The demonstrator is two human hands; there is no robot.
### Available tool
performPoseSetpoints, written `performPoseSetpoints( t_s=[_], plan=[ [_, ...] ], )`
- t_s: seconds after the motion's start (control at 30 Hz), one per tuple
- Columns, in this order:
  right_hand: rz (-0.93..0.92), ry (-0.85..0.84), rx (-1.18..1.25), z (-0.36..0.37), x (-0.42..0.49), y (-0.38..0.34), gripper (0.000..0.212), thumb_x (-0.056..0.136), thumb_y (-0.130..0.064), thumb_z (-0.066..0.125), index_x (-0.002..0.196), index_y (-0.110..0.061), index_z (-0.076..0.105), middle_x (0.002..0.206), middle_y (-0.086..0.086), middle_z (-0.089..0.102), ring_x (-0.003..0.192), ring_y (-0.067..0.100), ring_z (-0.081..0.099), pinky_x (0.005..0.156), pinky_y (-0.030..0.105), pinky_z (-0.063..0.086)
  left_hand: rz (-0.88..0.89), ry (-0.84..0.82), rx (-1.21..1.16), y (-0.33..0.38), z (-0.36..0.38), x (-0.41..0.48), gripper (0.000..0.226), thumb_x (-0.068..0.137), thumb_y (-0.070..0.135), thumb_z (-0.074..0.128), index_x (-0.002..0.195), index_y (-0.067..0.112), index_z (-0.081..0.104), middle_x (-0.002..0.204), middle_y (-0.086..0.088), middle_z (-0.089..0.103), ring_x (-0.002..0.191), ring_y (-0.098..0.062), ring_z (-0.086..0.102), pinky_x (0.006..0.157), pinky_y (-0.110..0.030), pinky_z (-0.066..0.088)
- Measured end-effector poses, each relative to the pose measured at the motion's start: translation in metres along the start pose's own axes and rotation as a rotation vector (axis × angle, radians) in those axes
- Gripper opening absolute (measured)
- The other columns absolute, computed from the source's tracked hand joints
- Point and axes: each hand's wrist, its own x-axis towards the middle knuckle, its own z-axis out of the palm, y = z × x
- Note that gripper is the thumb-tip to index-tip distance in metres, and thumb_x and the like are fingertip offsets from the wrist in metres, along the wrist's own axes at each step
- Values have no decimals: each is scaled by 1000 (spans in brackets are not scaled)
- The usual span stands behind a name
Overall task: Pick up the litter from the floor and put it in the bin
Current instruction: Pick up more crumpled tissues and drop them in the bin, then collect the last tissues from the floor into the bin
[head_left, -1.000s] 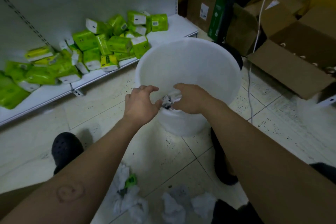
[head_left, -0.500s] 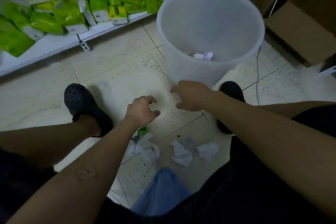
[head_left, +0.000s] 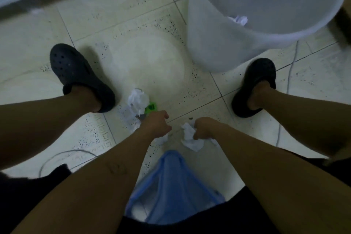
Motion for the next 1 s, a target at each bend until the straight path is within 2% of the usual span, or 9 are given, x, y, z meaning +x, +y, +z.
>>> performPoseSetpoints(
  t_s=[0.1,0.27,0.4,0.47,0.53,0.63,0.77,0.9,1.0],
  plan=[
    [-22,20,89,10,16,-4,47,87,-23,63,130,-7,53,132,15,56,122,31,53,102,38,45,44,-56,5,13,11,16,50,83,27,68,128,12,52,131,-13,55,116,-25,54,86,-25,42],
    [-41,-97,165,39,59,-4,56,100,-31,40,147,-5,23,149,20,32,137,33,30,110,36,29,44,-122,-74,22,41,42,40,85,24,64,123,12,56,125,-11,58,108,-23,57,77,-23,40],
    [41,-90,225,48,81,2,63,93,-30,54,146,-9,26,154,20,18,141,37,24,114,43,25,-6,-175,-94,4,56,45,37,88,26,62,121,10,57,122,-9,60,109,-22,57,80,-22,40],
    [25,29,308,50,86,5,63,91,-30,55,144,-6,31,152,20,26,138,35,30,114,44,28,-41,-185,-103,-8,59,44,36,87,27,62,119,10,58,120,-8,62,107,-20,58,79,-20,39],
    [-33,135,400,51,87,6,53,95,-32,51,138,-4,42,143,16,45,132,27,43,112,37,31,-66,-183,-108,-15,59,46,35,87,27,62,117,9,59,117,-7,63,98,-17,57,77,-20,39],
    [-59,280,538,41,86,7,37,89,-28,62,117,-3,62,119,14,64,113,26,59,97,33,45,-111,-178,-166,-12,53,51,35,87,28,63,116,10,58,115,-8,64,89,-13,53,73,-20,39],
    [-51,339,785,22,80,3,22,80,-14,72,99,-6,66,97,11,66,89,21,62,73,26,48,-121,-166,-418,7,39,55,56,80,31,73,127,11,50,108,-5,61,88,-15,56,63,-16,42],
    [-20,203,1211,7,61,1,34,80,-3,69,113,-3,61,110,19,64,88,23,65,75,35,59,-66,-202,-582,19,18,51,78,72,34,81,134,13,40,114,-8,58,99,-21,60,76,-28,49],
    [-109,33,1527,-4,45,3,28,87,1,58,115,2,62,109,22,66,85,24,65,72,30,58,11,-224,-530,19,-1,49,60,69,34,83,120,16,56,108,-6,64,90,-17,63,76,-33,55]
  ],
)
